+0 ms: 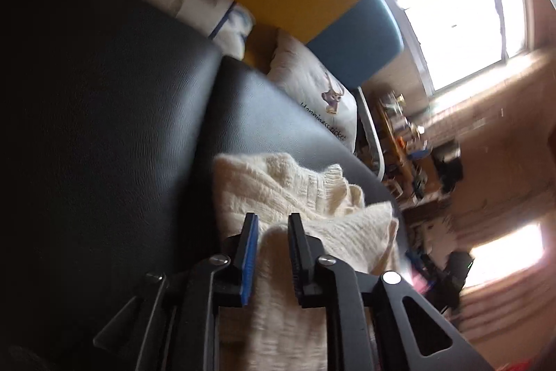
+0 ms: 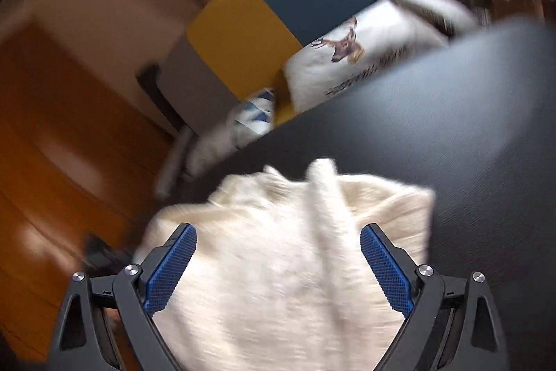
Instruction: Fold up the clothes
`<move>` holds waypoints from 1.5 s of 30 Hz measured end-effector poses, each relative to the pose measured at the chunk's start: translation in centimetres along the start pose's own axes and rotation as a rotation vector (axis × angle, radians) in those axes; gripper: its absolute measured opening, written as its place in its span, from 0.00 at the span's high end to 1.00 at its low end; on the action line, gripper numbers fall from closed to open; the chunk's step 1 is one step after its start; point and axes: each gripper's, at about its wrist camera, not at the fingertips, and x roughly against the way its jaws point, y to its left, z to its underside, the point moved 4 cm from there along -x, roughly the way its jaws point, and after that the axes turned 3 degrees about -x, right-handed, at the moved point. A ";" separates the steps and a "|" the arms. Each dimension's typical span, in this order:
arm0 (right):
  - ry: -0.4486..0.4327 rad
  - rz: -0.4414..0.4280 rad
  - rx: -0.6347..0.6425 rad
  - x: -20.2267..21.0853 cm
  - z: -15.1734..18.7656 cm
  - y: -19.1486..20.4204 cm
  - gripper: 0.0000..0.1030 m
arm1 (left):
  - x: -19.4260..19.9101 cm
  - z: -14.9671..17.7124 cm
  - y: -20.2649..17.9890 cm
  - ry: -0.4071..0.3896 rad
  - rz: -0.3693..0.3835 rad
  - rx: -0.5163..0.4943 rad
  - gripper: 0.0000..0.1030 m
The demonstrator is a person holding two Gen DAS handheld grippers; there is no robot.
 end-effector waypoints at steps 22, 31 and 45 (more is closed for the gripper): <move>0.263 0.136 0.053 -6.8 -0.2 -3.1 0.41 | -4.4 0.1 -4.9 0.244 -0.116 -0.620 0.65; 0.275 0.217 0.143 -6.9 0.0 -1.4 0.90 | -5.4 -1.5 -3.4 0.177 -0.048 -0.345 0.95; 0.138 0.346 0.049 -4.0 -0.4 -4.9 0.88 | -4.4 -1.8 -0.4 0.058 -0.190 -0.142 1.00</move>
